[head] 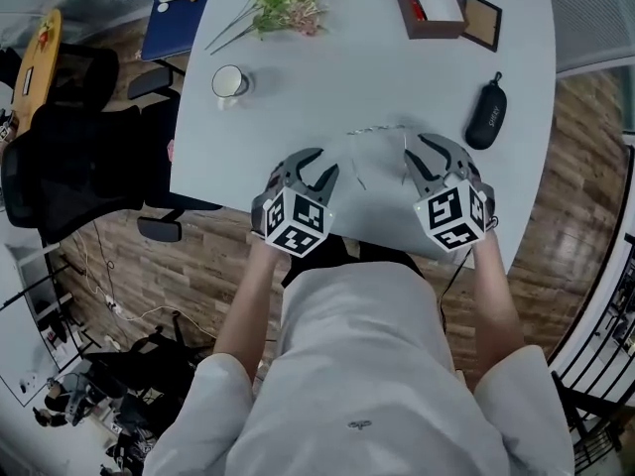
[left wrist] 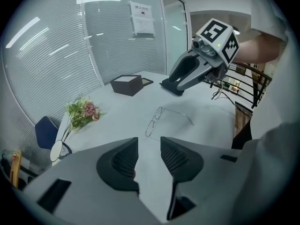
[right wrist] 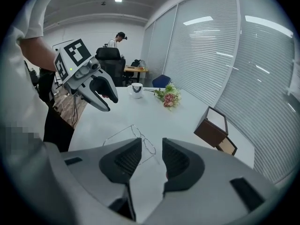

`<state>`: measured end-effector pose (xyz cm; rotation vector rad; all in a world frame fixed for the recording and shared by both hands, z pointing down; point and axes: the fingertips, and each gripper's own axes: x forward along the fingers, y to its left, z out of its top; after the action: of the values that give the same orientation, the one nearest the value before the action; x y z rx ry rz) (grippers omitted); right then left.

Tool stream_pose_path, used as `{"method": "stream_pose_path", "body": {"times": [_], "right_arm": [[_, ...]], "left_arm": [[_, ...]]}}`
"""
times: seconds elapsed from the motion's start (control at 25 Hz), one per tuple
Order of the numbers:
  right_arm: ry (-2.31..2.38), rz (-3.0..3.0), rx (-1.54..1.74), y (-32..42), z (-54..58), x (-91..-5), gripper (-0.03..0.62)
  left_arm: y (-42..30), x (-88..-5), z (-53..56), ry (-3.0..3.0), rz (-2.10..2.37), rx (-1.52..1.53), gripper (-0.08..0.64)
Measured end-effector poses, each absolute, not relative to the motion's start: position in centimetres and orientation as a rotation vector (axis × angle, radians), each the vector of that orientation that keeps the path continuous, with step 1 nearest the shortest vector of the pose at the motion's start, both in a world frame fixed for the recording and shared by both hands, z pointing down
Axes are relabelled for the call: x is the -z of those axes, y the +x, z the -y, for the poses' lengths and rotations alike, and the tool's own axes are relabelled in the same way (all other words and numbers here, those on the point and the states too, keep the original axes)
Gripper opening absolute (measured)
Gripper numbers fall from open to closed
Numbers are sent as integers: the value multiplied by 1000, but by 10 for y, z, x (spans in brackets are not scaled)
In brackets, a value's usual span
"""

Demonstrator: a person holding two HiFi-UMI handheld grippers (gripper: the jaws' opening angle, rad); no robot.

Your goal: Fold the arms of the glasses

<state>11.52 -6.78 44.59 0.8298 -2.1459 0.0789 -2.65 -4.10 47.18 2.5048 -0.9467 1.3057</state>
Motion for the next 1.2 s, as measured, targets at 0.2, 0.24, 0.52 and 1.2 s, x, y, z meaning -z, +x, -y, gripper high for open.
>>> {"method": "stream_pose_path", "body": {"times": [0.2,0.24,0.52,1.2], "right_arm": [[761,2146,-61,116,77,-460,140],[750,2143,-60,116,79,-463,138],[667,2108,-26,110,88,-485,132],[588,2062,-9,103,99,-519,107]], "left_arm": [[-26,-479,41,2473,984,-1301,153],[-26,-480,42,2469,987,-1293,153],[-22,-493,50,2481,951,-1283,153],[-19,-521,61,2498,868,-1317,153]]}}
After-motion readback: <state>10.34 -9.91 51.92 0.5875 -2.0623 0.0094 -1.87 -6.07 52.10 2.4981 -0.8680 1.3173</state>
